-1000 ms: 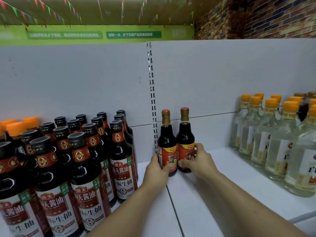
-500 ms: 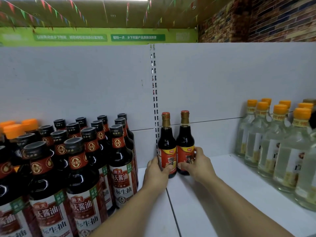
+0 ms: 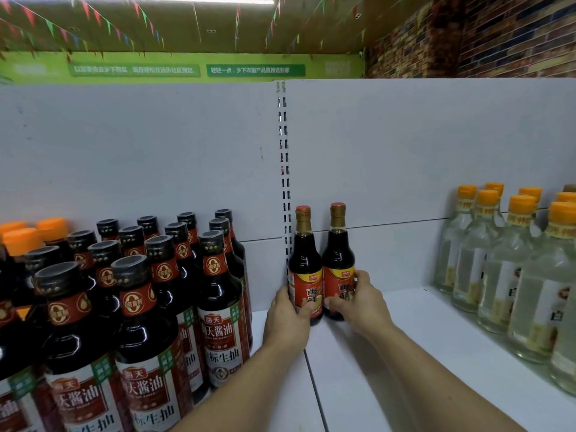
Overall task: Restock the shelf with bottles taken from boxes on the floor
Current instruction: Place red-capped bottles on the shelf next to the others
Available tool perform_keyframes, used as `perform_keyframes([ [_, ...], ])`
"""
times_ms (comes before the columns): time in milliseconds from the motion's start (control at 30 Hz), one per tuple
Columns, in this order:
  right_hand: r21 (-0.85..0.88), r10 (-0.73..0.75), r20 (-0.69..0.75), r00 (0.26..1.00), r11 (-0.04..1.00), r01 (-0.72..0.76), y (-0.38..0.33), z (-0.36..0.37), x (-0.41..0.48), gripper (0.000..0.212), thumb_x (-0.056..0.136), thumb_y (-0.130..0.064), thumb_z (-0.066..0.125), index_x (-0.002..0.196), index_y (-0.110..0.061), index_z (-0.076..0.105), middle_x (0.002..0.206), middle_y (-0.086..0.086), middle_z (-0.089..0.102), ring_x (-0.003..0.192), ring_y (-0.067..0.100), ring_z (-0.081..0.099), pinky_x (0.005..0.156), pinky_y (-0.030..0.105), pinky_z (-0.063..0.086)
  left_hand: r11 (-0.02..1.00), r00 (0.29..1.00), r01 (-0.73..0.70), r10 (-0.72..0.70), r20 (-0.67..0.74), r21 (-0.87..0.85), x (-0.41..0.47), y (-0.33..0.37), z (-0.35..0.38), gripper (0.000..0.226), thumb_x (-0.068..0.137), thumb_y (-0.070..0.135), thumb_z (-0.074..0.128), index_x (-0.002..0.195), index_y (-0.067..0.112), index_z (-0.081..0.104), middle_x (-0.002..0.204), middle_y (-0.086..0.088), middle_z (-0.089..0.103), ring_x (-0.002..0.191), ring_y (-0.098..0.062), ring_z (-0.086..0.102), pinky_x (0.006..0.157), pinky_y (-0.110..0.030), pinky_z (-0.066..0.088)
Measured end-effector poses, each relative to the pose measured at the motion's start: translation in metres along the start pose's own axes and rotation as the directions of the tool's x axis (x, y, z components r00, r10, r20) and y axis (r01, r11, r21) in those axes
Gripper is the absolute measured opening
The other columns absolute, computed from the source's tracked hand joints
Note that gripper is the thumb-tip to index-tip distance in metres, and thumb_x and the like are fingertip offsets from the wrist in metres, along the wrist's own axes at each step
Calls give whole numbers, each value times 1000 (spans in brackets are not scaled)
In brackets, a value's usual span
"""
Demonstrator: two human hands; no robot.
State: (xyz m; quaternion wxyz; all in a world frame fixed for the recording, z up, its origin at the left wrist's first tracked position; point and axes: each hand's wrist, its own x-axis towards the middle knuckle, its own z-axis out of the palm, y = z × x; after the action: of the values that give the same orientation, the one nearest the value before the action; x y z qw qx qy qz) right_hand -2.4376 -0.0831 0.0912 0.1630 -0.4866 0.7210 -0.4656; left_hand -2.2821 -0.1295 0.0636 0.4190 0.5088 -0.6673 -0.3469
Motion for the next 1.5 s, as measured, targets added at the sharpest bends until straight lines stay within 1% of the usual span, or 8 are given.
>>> perform_keyframes([
  [167, -3, 16, -2, 1000, 1000, -16, -1, 2, 4, 75, 80, -30, 87, 139, -16, 43, 130, 5, 65, 113, 26, 65, 94, 38, 51, 1000, 1000, 14, -14, 1, 6, 4, -1, 0, 50, 97, 34, 68, 139, 24, 42, 134, 3, 61, 114, -19, 61, 93, -34, 49],
  [300, -9, 19, -5, 1000, 1000, -19, -2, 3, 5, 72, 81, -30, 87, 137, -16, 44, 129, 4, 66, 112, 25, 65, 90, 34, 49, 1000, 1000, 8, -8, 1, -18, 6, -3, 1, 46, 97, 32, 68, 136, 22, 46, 131, 1, 62, 111, -19, 62, 89, -30, 47],
  [567, -5, 20, -14, 1000, 1000, -20, -2, 5, 4, 73, 81, -31, 87, 138, -16, 45, 130, 4, 65, 114, 25, 64, 92, 36, 49, 1000, 1000, -4, 4, -12, -16, 7, -4, 3, 48, 99, 31, 65, 142, 21, 46, 133, 1, 63, 116, -19, 61, 94, -30, 46],
  [867, 21, 20, -22, 1000, 1000, -20, -3, 8, 3, 71, 82, -27, 86, 138, -15, 46, 130, 4, 64, 112, 24, 63, 92, 35, 49, 1000, 1000, 9, -9, -8, -23, 3, 1, 4, 47, 100, 32, 63, 142, 19, 46, 131, 1, 62, 106, -14, 57, 89, -27, 42],
  [967, 20, 35, -14, 999, 999, -35, -4, 9, 4, 70, 82, -26, 86, 137, -15, 46, 129, 4, 64, 112, 24, 63, 91, 35, 49, 1000, 1000, 13, -13, -9, -2, 4, 1, 5, 51, 99, 35, 63, 144, 19, 45, 135, 0, 60, 113, -17, 58, 94, -30, 45],
  [1167, -43, 62, 51, 997, 997, -60, -12, 1, 10, 68, 79, -28, 88, 132, -14, 48, 119, 2, 63, 97, 18, 56, 85, 32, 46, 994, 998, 66, -67, 1, 82, 5, 7, 4, 58, 98, 43, 63, 147, 20, 42, 143, -4, 53, 122, -26, 58, 104, -45, 50],
  [1333, -20, 101, 47, 994, 995, -100, -12, -4, 2, 70, 78, -33, 88, 132, -12, 49, 126, 6, 66, 106, 24, 64, 88, 35, 51, 981, 987, 155, -150, -52, 115, -11, 15, -2, 79, 100, 45, 58, 160, 15, 17, 162, -8, 30, 140, -32, 46, 111, -47, 43],
  [1500, -32, 155, 58, 986, 988, -153, -15, -12, -20, 75, 91, -38, 77, 145, -2, 39, 137, 14, 60, 121, 31, 59, 81, 30, 40, 985, 989, 150, -149, -14, 89, -37, 24, -12, 68, 100, 44, 57, 154, 13, 31, 155, -9, 40, 135, -31, 49, 109, -42, 44],
])
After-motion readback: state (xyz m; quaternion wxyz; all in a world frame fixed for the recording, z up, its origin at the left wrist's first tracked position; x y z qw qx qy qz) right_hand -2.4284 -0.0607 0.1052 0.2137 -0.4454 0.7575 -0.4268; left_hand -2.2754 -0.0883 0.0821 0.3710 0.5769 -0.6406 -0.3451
